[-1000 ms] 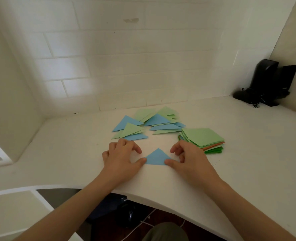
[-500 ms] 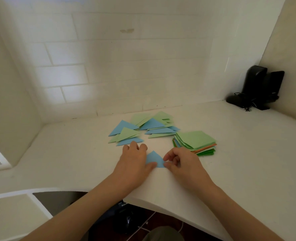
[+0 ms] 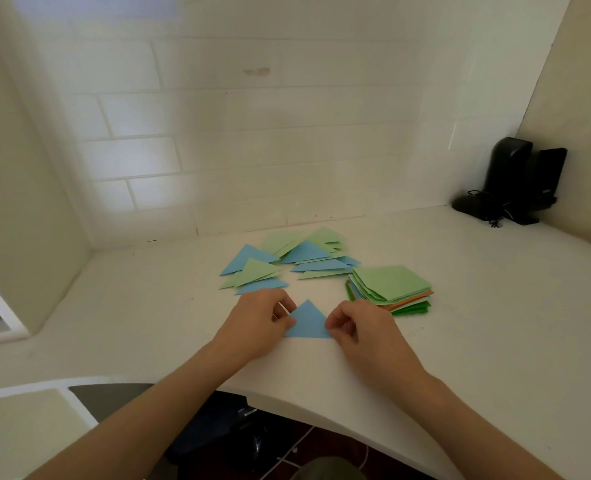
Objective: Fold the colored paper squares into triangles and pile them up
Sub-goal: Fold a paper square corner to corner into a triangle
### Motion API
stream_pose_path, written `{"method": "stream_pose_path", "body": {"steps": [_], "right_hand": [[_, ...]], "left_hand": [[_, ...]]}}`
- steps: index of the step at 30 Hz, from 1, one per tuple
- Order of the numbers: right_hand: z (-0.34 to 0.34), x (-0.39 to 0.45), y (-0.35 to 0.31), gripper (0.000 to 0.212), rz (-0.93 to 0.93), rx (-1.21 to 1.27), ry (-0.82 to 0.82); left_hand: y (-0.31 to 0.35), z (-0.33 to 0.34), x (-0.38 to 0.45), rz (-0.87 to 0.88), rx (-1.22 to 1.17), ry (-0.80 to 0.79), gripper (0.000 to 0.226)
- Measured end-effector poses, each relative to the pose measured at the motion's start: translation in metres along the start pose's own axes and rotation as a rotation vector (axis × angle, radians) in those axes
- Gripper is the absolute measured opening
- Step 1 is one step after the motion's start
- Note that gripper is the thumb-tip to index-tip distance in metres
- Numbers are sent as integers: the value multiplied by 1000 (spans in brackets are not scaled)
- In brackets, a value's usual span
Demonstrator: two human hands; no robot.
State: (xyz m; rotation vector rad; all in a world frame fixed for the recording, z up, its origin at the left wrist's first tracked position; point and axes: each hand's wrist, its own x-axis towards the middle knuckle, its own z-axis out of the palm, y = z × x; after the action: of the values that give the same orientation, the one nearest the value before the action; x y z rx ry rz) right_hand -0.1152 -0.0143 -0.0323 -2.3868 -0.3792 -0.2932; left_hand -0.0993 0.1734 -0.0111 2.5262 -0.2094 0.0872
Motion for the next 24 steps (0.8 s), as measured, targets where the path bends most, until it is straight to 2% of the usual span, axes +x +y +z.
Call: {"method": "stream_pose_path", "body": {"steps": [4,10,13,15,17,20,24], "right_hand": [[7,-3,-9,20,-127,-130,88],[13,0,-18,16,-174,-163,84],[14,1,-19,13,-168,-169,73],[4,4,-16,10,-140,-176,106],[-13,10,-6,8,-103,-173,196],[-42,19,18,14,8,-213,297],[-55,21,43,39,150,-286,154]], "left_hand": [[-8,-11,8,-16,-25,55,10],[-49,-62,62,-202,-150,370,10],[-71,-65,89,-306,-161,386,14],[-78,-58,99,-336,-53,388,23],[-68,-49,101,-244,50,432,26],[-27,-28,92,60,-75,375,13],[21,8,78,338,-140,139,11]]}}
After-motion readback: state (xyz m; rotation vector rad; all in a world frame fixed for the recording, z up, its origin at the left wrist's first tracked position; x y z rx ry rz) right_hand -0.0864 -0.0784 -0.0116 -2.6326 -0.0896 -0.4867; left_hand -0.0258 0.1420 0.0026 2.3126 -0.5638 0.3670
